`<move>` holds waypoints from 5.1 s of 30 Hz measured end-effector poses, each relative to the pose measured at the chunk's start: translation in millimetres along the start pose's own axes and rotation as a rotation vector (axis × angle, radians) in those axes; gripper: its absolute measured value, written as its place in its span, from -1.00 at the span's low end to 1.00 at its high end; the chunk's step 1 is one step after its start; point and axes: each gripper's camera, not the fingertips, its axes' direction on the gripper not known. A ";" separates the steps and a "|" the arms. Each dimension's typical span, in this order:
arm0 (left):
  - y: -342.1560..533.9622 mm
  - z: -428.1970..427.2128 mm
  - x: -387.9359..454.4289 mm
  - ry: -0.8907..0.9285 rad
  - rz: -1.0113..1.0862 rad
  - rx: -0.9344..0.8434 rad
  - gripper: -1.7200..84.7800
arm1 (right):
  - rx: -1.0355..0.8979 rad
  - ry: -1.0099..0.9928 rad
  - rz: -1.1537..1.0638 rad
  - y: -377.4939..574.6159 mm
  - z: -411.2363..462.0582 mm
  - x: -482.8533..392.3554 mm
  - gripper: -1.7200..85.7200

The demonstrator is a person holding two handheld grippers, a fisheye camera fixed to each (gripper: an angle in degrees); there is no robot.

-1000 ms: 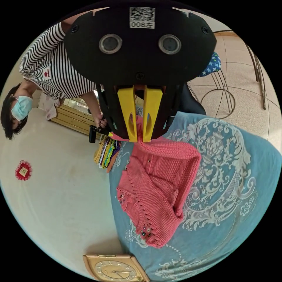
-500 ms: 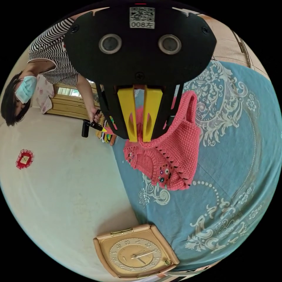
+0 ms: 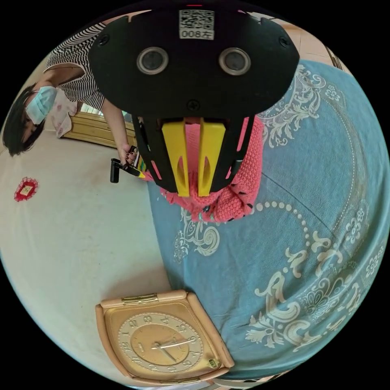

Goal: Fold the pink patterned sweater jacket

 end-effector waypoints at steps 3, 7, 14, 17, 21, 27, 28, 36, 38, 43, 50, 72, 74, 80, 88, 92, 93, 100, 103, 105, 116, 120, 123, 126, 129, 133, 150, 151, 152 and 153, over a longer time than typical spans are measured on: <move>-6.8 10.4 -5.0 0.008 -0.028 0.068 -0.84 | 0.051 -0.073 0.066 -8.8 -2.0 8.1 -0.91; -5.2 15.0 8.2 -0.019 0.031 0.141 -0.82 | 0.149 -0.095 0.111 -4.9 -14.4 6.3 -0.91; 1.8 26.4 58.1 -0.023 0.187 0.262 -0.85 | 0.347 -0.016 0.052 7.0 -39.5 -41.1 -0.94; -5.3 68.6 89.6 -0.107 0.287 0.129 -0.89 | 0.252 0.198 -0.062 -3.8 -11.6 -89.9 -0.95; -29.9 133.7 118.6 -0.247 0.342 0.004 -0.93 | 0.104 0.449 -0.163 -23.3 41.5 -133.0 -0.96; -60.7 180.9 146.1 -0.409 0.360 -0.026 -0.95 | 0.157 0.625 -0.234 -27.8 63.7 -176.5 -0.96; -61.0 182.6 149.2 -0.417 0.367 -0.026 -0.95 | 0.164 0.625 -0.247 -26.8 62.2 -180.9 -0.96; -43.7 190.9 199.8 -0.387 0.447 0.079 -0.95 | 0.286 0.457 -0.233 -18.2 19.0 -223.5 -0.96; -40.1 206.3 210.0 -0.417 0.482 0.036 -0.96 | 0.237 0.438 -0.301 -22.1 35.6 -244.2 -0.96; -55.8 229.8 219.8 -0.529 0.468 0.037 -0.96 | 0.166 0.521 -0.309 -46.7 65.9 -256.7 -0.96; -58.0 213.3 229.3 -0.527 0.447 0.122 -0.95 | 0.222 0.439 -0.225 -49.2 43.7 -262.8 -0.96; -20.1 228.1 230.8 -0.501 0.578 0.049 -0.95 | 0.300 0.421 -0.211 -26.0 37.1 -313.2 -0.96; -8.3 215.3 231.7 -0.510 0.591 0.088 -0.95 | 0.365 0.402 -0.214 -13.0 23.3 -325.9 -0.96; 21.9 208.9 205.0 -0.524 0.565 0.009 -0.95 | 0.238 0.399 -0.299 -11.3 63.9 -355.3 -0.96; 39.6 163.6 170.6 -0.448 0.538 0.027 -0.95 | 0.181 0.415 -0.287 -25.5 85.0 -367.1 -0.96; 79.6 112.9 136.8 -0.391 0.469 0.062 -0.95 | 0.210 0.405 -0.287 -18.7 73.7 -377.6 -0.96; 91.3 99.0 123.4 -0.401 0.425 0.063 -0.94 | 0.214 0.392 -0.282 -17.1 71.6 -377.9 -0.96; 148.9 17.8 41.9 -0.291 0.103 0.160 -0.89 | 0.214 0.222 -0.311 2.6 62.1 -397.8 -0.95; 172.4 -9.3 -0.5 -0.201 -0.056 0.229 -0.81 | 0.161 0.133 -0.385 1.3 77.2 -425.8 -0.94; 184.4 -16.6 -26.3 -0.134 -0.116 0.223 -0.74 | 0.103 0.100 -0.434 -3.6 93.4 -446.5 -0.92; 217.1 -27.2 -83.8 0.193 -0.117 0.225 -0.63 | -0.076 0.093 -0.497 -56.2 174.3 -558.2 -0.76; 223.3 -40.9 -85.3 0.206 -0.092 0.224 -0.61 | -0.147 0.166 -0.477 -65.8 205.1 -580.0 -0.72; 218.4 -39.6 -80.9 0.164 -0.059 0.163 -0.60 | -0.209 0.246 -0.455 -69.5 233.4 -594.6 -0.68; 212.1 -32.1 -68.3 0.132 -0.013 0.078 -0.61 | -0.219 0.348 -0.462 -67.9 255.9 -613.5 -0.66; 210.9 -33.8 -53.2 0.074 0.016 0.066 -0.64 | -0.212 0.503 -0.488 -63.8 276.8 -632.1 -0.67; 213.2 -35.9 -41.9 0.081 -0.012 0.074 -0.69 | -0.154 0.712 -0.528 -53.4 300.1 -644.6 -0.73; 230.8 -59.6 163.1 -0.228 0.231 0.122 -0.77 | -0.150 0.221 -0.429 -64.1 225.3 -539.0 -0.87; 231.7 -60.0 174.3 -0.236 0.253 0.124 -0.77 | -0.123 0.145 -0.430 -61.8 205.7 -524.1 -0.87; 233.5 -59.9 197.8 -0.256 0.302 0.125 -0.78 | -0.090 0.090 -0.438 -58.0 185.3 -508.0 -0.87; 235.0 -58.3 222.3 -0.282 0.355 0.122 -0.78 | -0.081 0.068 -0.439 -56.2 176.0 -499.9 -0.88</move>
